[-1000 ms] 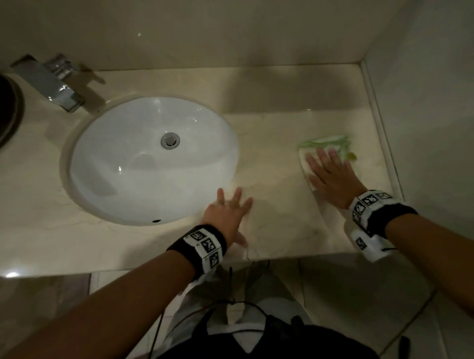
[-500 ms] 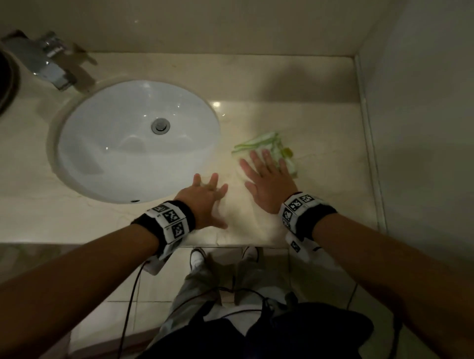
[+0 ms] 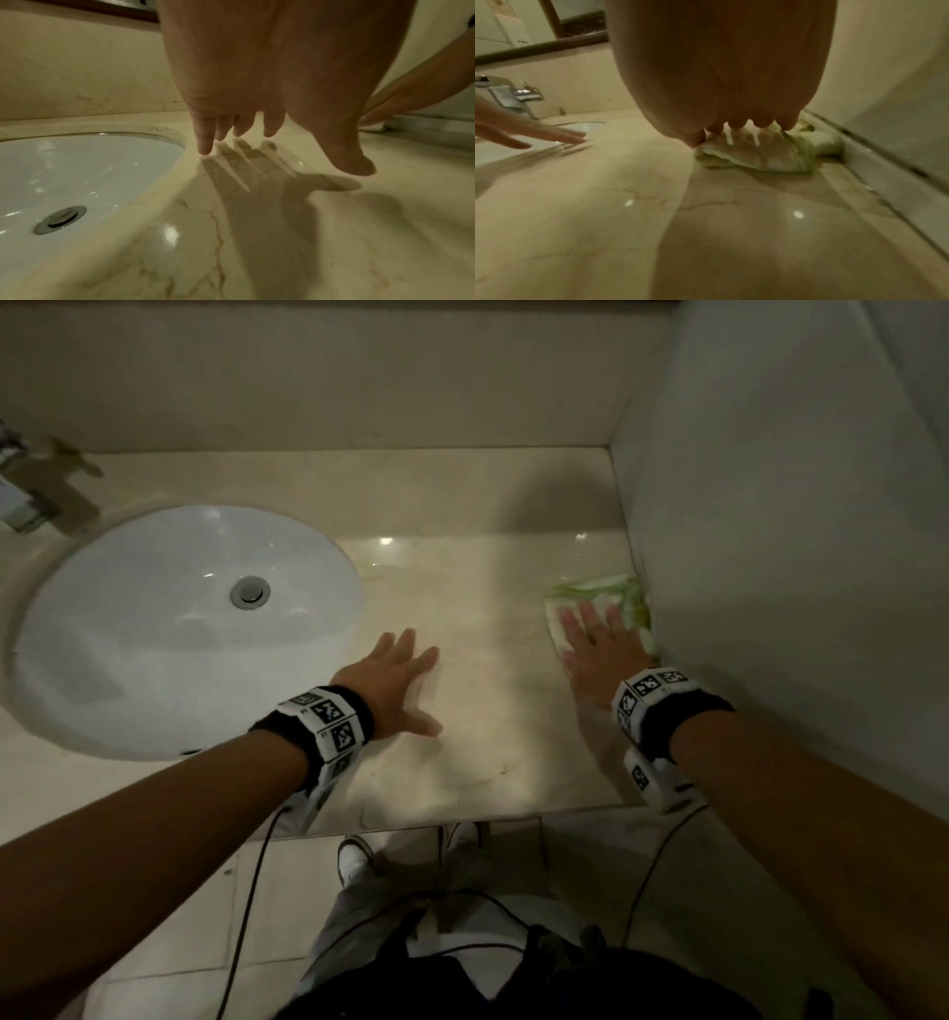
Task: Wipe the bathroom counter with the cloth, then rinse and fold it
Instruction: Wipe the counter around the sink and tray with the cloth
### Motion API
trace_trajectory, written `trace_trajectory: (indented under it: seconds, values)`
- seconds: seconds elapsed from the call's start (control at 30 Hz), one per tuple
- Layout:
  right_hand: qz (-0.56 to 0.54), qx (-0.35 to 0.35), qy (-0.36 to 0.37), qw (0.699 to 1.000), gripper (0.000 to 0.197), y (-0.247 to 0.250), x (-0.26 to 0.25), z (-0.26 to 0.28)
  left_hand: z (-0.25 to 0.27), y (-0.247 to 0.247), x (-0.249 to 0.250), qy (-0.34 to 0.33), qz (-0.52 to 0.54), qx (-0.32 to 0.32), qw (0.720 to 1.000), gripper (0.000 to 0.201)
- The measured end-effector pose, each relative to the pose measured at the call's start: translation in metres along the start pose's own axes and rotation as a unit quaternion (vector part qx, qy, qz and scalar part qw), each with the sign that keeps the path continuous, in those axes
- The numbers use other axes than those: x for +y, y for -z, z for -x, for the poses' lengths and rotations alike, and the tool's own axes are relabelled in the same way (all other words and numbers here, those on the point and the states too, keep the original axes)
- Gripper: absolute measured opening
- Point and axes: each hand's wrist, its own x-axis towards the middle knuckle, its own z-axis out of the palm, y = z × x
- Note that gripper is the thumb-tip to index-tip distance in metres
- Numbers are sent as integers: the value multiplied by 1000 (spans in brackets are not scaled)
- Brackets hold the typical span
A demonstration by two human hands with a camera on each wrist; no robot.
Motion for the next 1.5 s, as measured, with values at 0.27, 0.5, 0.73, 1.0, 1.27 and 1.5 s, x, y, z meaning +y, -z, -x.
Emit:
trace_trajectory:
  seconds: [0.27,0.5,0.73,1.0,1.27,1.5]
  values:
    - [-18,53,30,998,62,-14,-66,2,-10,-8,-1,8,-21,-18,1000,118]
    - [2,78,85,993,63,-21,-85,-4,-11,-8,1,8,-42,-29,999,117]
    - [-60,35,-21,997,56,9,-10,-30,-11,-4,1,7,-57,-40,998,115]
    - [-50,-41,-73,995,59,34,-19,-46,-10,-5,0,2,-45,-28,999,116]
    - [3,-17,70,997,62,27,-142,-45,-12,-5,2,7,-61,-38,997,118]
    - [47,-1,132,990,58,34,-105,-53,-12,-6,0,3,-58,-32,998,117]
